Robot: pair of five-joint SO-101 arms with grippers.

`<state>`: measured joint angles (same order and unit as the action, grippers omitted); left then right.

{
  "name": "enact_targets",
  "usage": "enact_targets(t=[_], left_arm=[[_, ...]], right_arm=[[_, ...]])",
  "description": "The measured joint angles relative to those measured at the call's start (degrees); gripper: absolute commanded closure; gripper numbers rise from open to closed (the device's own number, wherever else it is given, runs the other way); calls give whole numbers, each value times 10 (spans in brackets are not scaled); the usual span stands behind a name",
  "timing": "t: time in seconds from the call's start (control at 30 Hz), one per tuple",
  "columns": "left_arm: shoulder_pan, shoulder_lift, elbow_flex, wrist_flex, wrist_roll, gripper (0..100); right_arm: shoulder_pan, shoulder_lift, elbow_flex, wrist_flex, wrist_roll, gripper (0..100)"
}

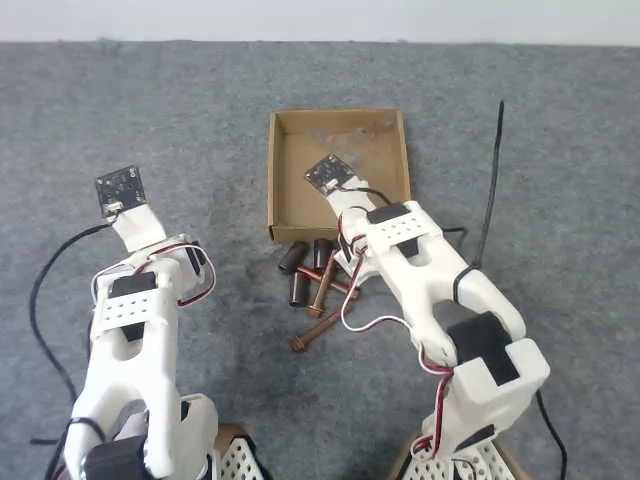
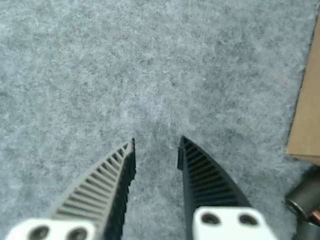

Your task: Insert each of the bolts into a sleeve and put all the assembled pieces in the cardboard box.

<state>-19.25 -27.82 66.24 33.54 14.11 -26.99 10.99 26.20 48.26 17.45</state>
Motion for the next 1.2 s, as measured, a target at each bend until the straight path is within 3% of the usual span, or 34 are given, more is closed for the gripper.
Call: enact_targets(t=[0.2, 0.37, 0.73, 0.9, 1.2], left_arm=[[0, 0, 0, 0, 0, 870], [0, 0, 0, 0, 0, 870], [0, 0, 0, 0, 0, 870], [0, 0, 0, 2, -1, 870], [61, 0, -67, 145, -37, 870]], right_arm=[[22, -11, -1, 50, -3, 992], [86, -85, 34, 87, -55, 992], [260, -318, 262, -26, -98, 992], [305, -352, 302, -51, -98, 992], [350, -241, 259, -91, -100, 992]])
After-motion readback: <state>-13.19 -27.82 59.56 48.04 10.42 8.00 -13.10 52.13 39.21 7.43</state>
